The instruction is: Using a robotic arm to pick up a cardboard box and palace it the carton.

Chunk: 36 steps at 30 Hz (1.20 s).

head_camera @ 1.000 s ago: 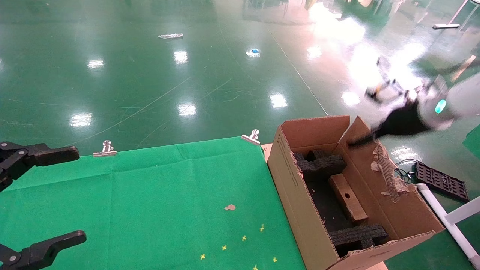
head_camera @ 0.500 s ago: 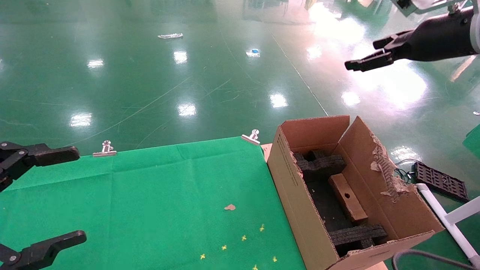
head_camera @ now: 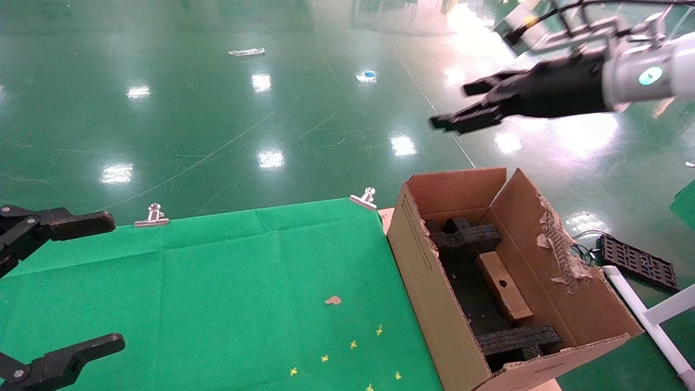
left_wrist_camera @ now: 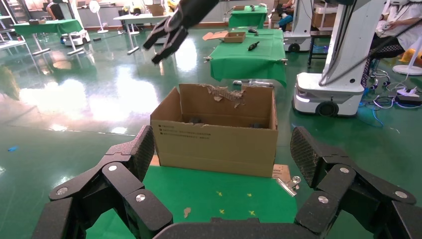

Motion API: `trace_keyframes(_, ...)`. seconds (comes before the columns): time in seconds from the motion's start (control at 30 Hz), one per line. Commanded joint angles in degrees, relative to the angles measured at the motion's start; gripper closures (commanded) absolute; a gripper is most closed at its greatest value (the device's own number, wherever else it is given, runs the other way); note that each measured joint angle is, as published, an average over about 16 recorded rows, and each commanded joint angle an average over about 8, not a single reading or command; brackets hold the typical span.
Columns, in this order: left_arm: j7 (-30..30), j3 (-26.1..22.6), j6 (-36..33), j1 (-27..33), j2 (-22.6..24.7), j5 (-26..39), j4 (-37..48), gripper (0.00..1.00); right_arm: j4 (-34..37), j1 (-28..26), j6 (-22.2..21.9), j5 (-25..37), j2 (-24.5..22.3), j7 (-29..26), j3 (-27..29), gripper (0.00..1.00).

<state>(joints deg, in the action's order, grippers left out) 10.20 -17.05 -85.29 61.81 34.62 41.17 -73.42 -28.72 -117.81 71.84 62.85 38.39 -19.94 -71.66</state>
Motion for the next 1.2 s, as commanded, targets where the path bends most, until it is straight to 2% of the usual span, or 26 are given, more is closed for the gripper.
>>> trace_keyframes(0.03, 0.00, -0.01, 0.00, 0.00, 0.00, 0.00, 0.00, 0.00, -1.87, 2.35, 0.58, -0.88, -0.14, 0.38, 2.32, 0.00)
trace_keyframes(1.2, -0.06, -0.11, 0.04, 0.03, -0.04, -0.07, 0.01, 0.00, -33.99, 42.62, 10.50, -15.91, -2.55, 6.96, 42.16, 0.00)
